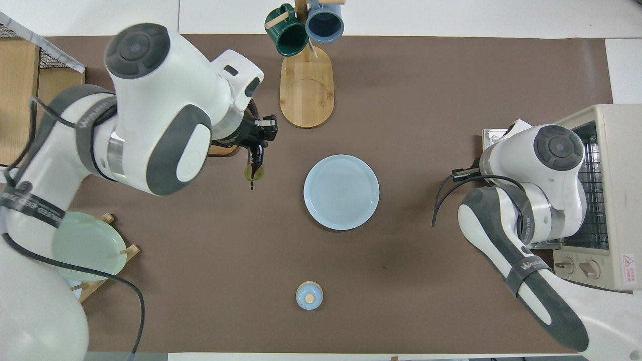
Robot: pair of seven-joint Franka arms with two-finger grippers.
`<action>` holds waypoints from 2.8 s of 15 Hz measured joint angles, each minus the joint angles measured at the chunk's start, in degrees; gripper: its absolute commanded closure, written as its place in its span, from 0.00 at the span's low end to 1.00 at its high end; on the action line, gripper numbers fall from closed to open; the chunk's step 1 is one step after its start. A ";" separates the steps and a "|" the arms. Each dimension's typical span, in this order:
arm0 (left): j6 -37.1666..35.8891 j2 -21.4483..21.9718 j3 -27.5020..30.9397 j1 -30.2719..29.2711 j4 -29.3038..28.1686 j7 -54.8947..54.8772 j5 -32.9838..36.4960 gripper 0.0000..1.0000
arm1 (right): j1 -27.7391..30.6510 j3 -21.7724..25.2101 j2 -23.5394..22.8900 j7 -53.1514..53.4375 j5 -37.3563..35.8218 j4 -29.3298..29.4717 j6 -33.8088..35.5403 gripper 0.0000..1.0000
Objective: Put eggplant into oven
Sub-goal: 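Carry the eggplant with the left gripper and drop it onto the blue plate, then withdraw the left gripper while the right gripper reaches toward the blue plate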
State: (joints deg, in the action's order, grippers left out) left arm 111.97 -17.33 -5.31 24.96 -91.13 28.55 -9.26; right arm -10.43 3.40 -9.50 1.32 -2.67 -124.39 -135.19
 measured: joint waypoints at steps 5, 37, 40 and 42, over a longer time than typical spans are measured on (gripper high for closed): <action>15.65 1.31 -0.04 9.86 -13.06 4.59 -0.98 1.00 | -1.82 0.02 0.43 0.40 0.10 2.94 0.00 0.27; -7.00 12.29 2.14 -16.08 -7.13 -17.55 3.75 0.00 | -29.46 -1.39 -20.04 33.58 -1.70 40.67 18.17 0.00; -11.31 14.15 1.76 -16.08 -7.17 -20.68 4.82 0.00 | -32.28 -1.34 -22.91 36.73 -3.04 41.35 16.69 0.00; -13.38 15.32 1.76 -16.08 -7.19 -21.80 5.30 0.00 | -32.08 -1.25 -22.90 36.71 -3.05 39.70 14.81 0.17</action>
State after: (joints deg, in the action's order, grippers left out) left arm 98.59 -2.01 -3.55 8.89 -98.32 6.75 -3.96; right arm -42.51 2.15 -32.40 38.03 -5.72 -84.69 -120.39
